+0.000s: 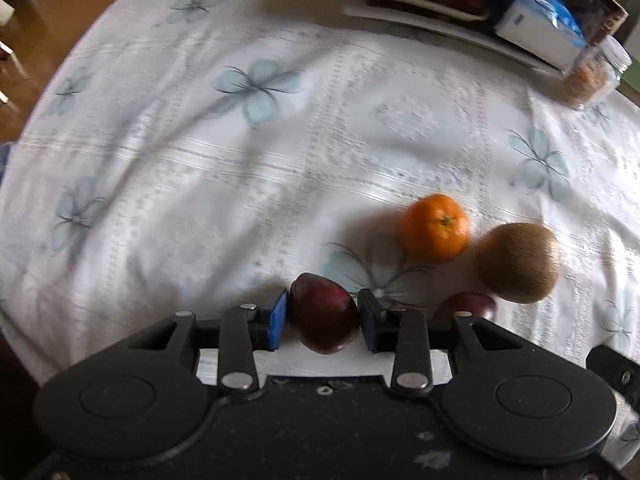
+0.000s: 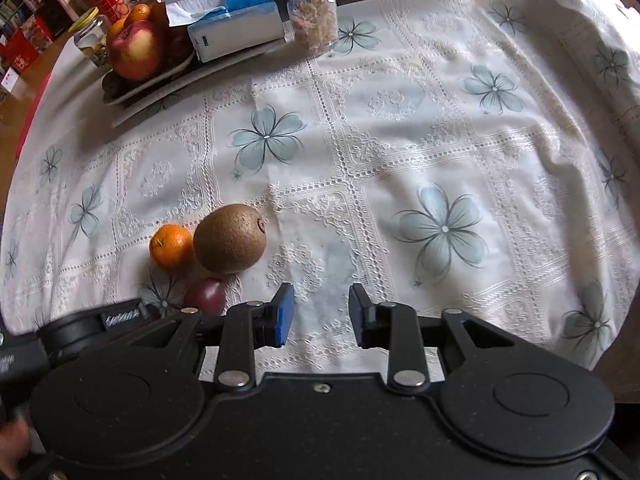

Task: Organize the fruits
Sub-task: 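Close left gripper on the dark red plum, then close right gripper on the brown kiwi while left gripper holds the plum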

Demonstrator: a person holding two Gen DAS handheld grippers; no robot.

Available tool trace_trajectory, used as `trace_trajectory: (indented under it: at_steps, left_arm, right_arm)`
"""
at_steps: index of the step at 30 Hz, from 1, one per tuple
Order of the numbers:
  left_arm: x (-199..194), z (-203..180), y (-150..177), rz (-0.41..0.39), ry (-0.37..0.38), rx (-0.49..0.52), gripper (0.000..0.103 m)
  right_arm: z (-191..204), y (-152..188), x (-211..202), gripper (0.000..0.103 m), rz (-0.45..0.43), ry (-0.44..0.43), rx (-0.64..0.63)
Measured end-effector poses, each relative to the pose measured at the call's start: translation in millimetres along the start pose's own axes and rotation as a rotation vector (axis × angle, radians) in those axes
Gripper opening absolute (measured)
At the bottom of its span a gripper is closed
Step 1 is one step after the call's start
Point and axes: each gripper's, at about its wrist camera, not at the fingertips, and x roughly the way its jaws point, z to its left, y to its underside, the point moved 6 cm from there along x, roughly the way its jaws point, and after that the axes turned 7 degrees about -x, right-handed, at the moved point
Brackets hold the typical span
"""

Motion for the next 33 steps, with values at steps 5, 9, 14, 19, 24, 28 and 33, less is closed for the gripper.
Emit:
trace_trajectory:
  at_steps: [5, 9, 14, 19, 24, 28, 33]
  left_arm:
    - [-11.4, 16.0, 0.6, 0.01, -0.011, -0.008, 0.038]
    - [-18.2, 23.0, 3.5, 0.021, -0.007, 0.001, 0.038]
    - [-27.7, 25.7, 1.0, 0.017, 0.017, -0.011, 0.038]
    - [-31.5, 25.6, -0.1, 0.009, 0.02, -0.018, 0.038]
    - [-29.2, 22.8, 1.6, 0.002, -0.004, -0.001, 0.038]
    - [-25.8, 22.0, 1.9, 0.006, -0.01, 0.006, 0.038]
    - [-26.5, 20.7, 1.7, 0.007, -0.003, 0.007, 0.038]
  right_arm:
    - [8.1, -12.8, 2.8, 0.04, -0.032, -0.047, 0.053]
    - [19.0, -19.4, 5.5, 0.04, -0.059, -0.054, 0.04]
    - [31.1, -26.4, 9.8, 0.04, -0.074, -0.032, -0.003]
    - [33.6, -37.7, 18.6, 0.04, -0.077, -0.01, 0.008]
    - [37.9, -52.0, 28.8, 0.04, -0.084, 0.025, 0.007]
    - [36.8, -50.2, 37.2, 0.04, -0.068, 0.069, -0.001]
    - [42.3, -38.7, 27.2, 0.04, -0.036, 0.141, -0.145]
